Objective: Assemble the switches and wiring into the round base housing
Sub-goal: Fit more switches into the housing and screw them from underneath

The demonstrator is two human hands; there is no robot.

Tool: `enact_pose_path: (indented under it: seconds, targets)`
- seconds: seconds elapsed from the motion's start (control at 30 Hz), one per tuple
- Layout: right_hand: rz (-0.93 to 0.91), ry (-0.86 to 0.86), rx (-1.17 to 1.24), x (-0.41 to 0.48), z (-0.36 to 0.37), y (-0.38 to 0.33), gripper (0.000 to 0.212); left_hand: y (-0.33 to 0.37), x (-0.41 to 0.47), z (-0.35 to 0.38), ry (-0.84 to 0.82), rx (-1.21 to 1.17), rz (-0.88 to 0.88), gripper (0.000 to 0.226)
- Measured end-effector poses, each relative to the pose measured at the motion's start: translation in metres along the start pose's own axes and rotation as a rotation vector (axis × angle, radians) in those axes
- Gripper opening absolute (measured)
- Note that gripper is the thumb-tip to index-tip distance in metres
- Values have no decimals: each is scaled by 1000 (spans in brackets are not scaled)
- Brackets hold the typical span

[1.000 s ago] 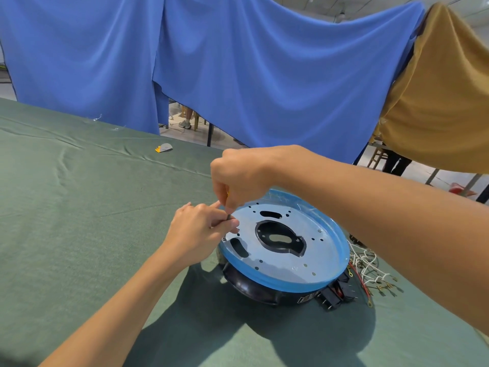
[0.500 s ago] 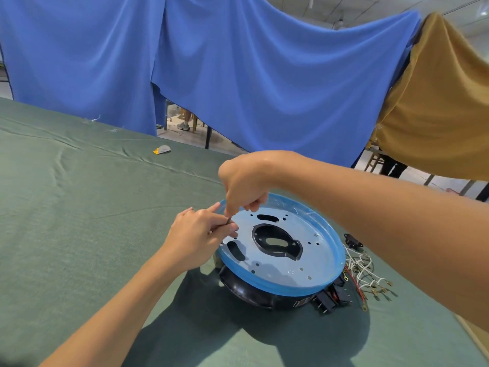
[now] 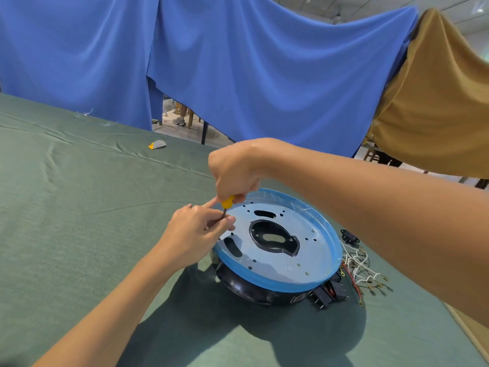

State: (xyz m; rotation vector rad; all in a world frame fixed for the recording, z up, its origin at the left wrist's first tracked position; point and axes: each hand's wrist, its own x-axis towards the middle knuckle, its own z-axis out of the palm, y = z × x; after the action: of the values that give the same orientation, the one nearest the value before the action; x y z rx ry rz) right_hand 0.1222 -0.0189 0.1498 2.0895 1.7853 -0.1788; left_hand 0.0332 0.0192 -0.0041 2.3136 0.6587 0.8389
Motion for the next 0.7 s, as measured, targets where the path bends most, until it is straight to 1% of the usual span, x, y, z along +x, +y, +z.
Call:
enact_pose_path:
  seconds: [0.07,0.1,0.17,0.27,0.37,0.43,0.5,0.6,0.7]
  targets:
    - [124,-105,171,2,-1,2,20,1,0,0,0,18,14,27]
    - [144,-119,218,1,-1,3,20,2,0,-1,-8,32,20,26]
    - [121,-99,235,-1,0,4,23,3,0,-2,-17,59,32,26]
    - [11,-62,110,-7,-4,3,22,4,-1,-3,-16,58,27,25]
    - [-116,-14,-64,-9,-10,1,15,3,-1,-3,-40,51,4,26]
    - [-162,-26,-136,-8,-8,0,10,2,-1,-3,-56,61,4,28]
    - [-171,-4,-168,-5,-2,-2,12,3,-2,-2,-43,53,7,29]
    - [-124,-25,-86,-2,1,0,8,3,-3,0,-9,58,9,30]
    - [4,-78,134,-4,0,6,12,1,-2,1,-21,65,10,26]
